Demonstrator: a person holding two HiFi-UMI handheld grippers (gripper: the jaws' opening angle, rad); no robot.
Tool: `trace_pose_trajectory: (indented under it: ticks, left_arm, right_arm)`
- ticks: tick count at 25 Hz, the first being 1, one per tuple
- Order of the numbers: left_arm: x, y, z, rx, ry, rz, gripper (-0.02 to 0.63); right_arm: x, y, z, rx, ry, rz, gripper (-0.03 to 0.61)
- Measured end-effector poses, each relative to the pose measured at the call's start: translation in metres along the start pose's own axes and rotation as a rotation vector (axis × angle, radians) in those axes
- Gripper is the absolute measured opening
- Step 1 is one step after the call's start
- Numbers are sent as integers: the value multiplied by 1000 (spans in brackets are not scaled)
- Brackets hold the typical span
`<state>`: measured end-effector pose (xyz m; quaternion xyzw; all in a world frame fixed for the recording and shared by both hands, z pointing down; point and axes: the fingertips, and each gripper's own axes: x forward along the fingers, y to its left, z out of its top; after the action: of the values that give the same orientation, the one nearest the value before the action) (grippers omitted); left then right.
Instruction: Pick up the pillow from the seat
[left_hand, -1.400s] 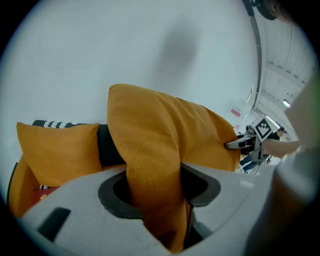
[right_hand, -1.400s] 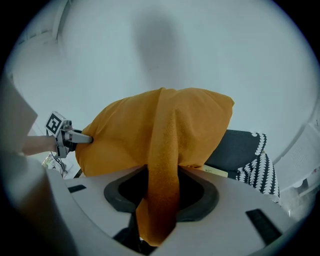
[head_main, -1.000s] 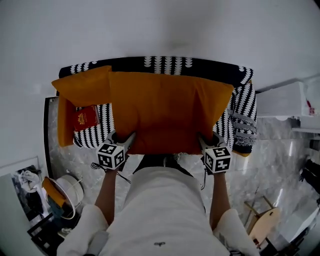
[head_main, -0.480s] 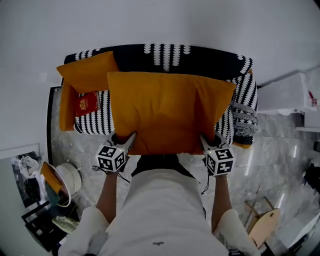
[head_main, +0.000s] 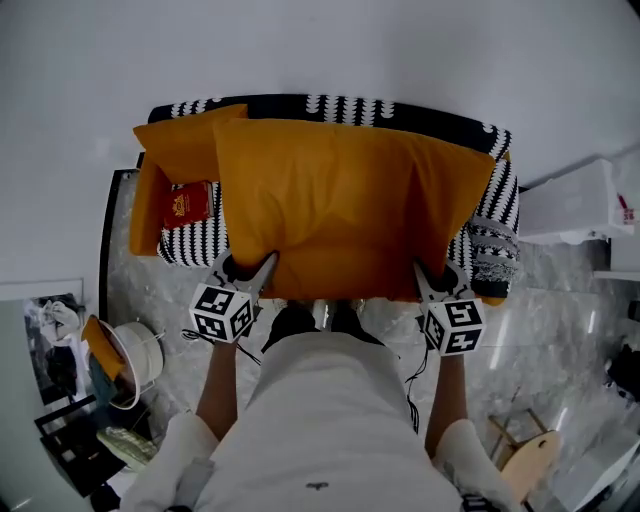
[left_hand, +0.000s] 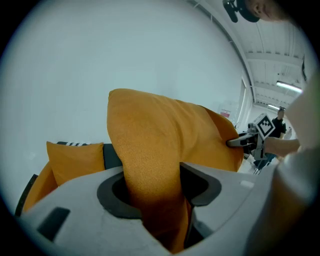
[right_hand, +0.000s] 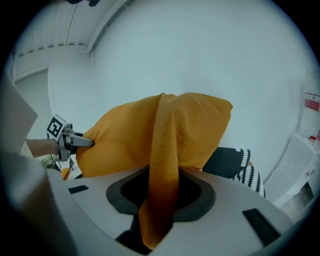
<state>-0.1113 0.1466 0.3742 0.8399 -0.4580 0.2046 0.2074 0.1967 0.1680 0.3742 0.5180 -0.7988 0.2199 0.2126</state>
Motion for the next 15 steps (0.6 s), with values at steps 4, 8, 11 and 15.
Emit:
trace_pose_trajectory:
  ticks: [4,8,11,15]
  left_arm:
    - [-16,8,11,14,-23,-3,231]
    - [-27,12,13,38,-34,-11,232]
    - [-30,10,9,43,-33,-16,232]
    - [-32,3,4,33,-33,-19,232]
  right_arm:
    - [-5,15,15,-18,-29,-8,121]
    - [-10,28,15,-38,-28,-19,115]
    - [-14,31,10,-25,-23,-21,114]
    - [-21,30,6,-29,-21,-23,114]
